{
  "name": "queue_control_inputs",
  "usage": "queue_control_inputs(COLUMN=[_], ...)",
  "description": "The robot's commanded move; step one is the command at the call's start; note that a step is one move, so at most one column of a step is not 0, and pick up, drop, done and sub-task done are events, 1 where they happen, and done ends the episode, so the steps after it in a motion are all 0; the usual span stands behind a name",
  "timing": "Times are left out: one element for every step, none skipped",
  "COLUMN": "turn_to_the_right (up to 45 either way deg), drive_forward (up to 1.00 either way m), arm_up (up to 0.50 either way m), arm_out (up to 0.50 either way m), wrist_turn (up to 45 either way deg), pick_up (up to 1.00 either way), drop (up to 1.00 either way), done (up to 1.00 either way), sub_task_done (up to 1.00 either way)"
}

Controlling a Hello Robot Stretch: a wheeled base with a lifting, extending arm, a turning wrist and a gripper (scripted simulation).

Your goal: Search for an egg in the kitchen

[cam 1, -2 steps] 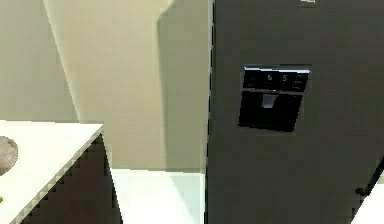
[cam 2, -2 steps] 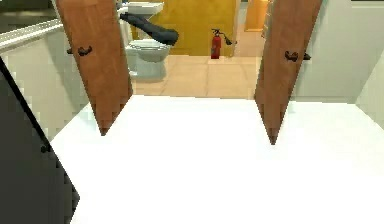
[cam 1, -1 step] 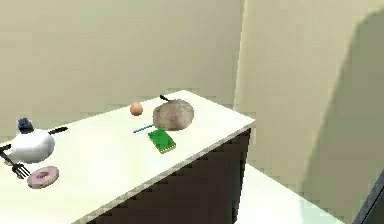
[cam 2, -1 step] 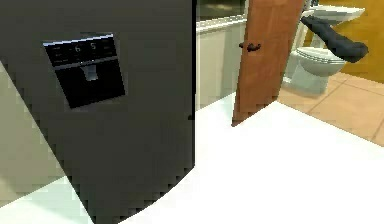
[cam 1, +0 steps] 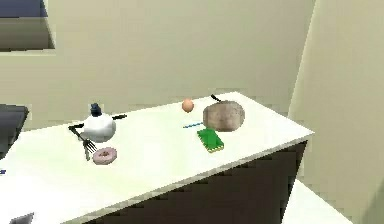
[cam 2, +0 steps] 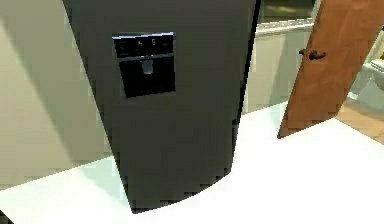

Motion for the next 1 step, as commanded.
queue_control_inputs(turn_to_the_right=[0.0], drive_forward=[1.00], arm_up=[0.00], arm_out=[0.00], wrist_turn=[0.0], pick_up=[0.00], drop=[0.00], done=[0.00], sub_task_done=[0.00])
